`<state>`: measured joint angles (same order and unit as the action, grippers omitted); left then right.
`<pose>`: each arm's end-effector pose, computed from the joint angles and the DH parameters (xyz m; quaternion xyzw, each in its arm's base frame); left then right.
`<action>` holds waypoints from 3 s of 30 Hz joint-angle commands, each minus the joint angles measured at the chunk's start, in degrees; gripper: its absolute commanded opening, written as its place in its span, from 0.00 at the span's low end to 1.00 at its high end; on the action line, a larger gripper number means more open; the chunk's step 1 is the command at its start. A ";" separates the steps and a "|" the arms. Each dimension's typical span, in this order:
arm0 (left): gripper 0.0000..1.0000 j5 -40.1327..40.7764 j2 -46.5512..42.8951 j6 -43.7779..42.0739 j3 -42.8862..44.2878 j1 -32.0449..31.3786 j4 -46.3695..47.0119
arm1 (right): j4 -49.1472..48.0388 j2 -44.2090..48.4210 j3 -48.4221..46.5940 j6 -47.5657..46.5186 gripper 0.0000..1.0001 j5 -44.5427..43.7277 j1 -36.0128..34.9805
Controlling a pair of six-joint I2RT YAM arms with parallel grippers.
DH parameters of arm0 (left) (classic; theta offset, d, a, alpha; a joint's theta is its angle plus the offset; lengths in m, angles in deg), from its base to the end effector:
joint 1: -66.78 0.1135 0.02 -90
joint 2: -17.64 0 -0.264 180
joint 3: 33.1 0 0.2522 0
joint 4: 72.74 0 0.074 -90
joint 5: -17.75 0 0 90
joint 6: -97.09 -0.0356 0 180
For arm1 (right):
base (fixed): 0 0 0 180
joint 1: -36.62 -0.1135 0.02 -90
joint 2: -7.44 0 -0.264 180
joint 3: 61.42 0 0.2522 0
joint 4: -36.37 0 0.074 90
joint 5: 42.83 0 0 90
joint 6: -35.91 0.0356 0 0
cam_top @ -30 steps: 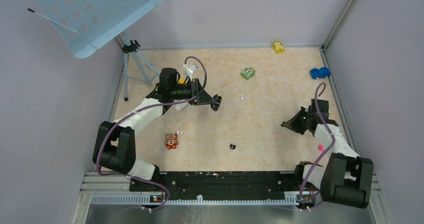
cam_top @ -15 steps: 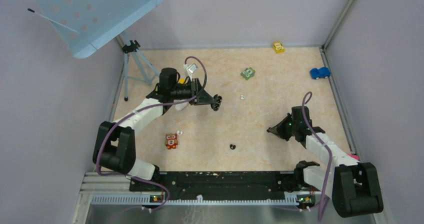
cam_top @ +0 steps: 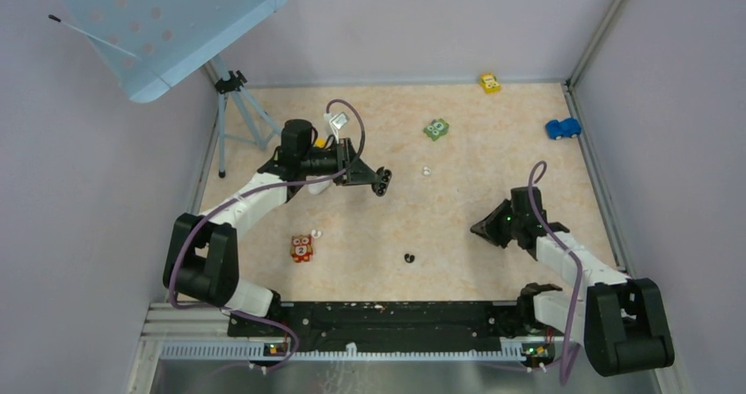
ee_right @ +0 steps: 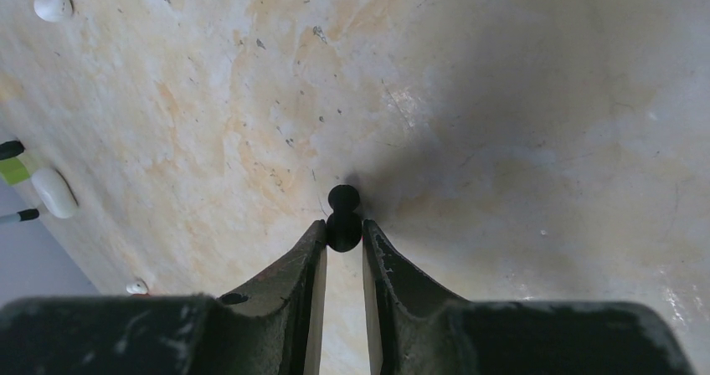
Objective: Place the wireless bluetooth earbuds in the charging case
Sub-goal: Place the right earbud at the center of the board, then pick up the right earbud from the center of the board, then insert the right earbud into the right side groove of the charging case.
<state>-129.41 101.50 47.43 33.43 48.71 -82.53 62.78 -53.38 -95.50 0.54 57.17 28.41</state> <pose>0.2907 -0.1263 0.2583 0.1001 0.7833 -0.5798 0.2007 0.1792 0.0321 0.1433 0.3472 0.8795 0.2347 0.2256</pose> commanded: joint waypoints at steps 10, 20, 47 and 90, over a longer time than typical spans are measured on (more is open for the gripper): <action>0.00 -0.85 -2.12 -0.59 -0.63 -0.85 1.75 | -0.51 -2.28 -3.26 -3.18 0.22 -3.16 -0.53; 0.00 -0.84 -1.16 0.61 -0.70 -1.61 2.97 | 1.07 -2.17 -4.75 -5.03 0.29 -3.33 -0.59; 0.00 -9.92 -1.32 0.41 -2.47 -4.23 13.95 | -3.54 10.75 -8.97 -8.44 0.00 9.83 -0.65; 0.00 10.92 -7.57 12.49 -6.33 -10.09 21.38 | -19.11 1.78 -25.95 -3.54 0.00 -20.66 -36.35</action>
<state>-117.83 93.34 60.87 25.45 38.79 -62.12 46.47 -51.83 -119.56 -3.28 38.46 -7.26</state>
